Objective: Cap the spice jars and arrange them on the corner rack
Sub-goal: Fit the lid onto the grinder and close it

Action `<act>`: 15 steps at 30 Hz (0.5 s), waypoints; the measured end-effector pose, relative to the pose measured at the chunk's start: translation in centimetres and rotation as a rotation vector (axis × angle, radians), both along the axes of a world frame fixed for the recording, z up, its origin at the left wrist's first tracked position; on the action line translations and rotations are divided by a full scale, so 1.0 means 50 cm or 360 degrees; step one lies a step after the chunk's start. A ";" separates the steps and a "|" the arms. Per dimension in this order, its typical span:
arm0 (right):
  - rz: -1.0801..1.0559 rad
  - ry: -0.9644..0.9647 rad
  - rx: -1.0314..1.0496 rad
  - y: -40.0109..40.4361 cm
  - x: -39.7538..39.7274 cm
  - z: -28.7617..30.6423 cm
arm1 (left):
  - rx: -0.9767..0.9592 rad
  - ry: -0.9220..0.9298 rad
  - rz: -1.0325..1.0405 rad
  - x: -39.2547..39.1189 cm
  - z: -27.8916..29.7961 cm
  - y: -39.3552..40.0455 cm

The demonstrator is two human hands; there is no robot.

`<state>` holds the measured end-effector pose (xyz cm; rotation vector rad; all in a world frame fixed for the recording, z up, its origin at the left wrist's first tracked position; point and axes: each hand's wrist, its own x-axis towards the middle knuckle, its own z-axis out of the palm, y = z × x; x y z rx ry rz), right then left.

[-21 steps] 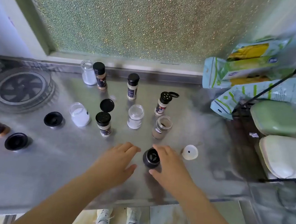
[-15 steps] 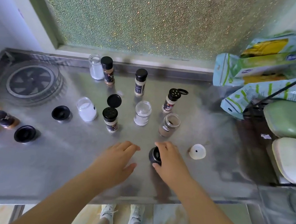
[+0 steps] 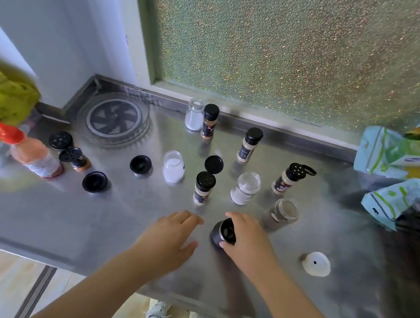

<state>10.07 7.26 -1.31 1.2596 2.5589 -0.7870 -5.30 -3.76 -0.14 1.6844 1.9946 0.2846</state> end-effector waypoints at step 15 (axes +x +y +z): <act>0.0650 -0.0068 -0.0032 -0.050 -0.211 -0.021 | -0.0029 0.0088 0.0446 -0.123 -0.004 -0.108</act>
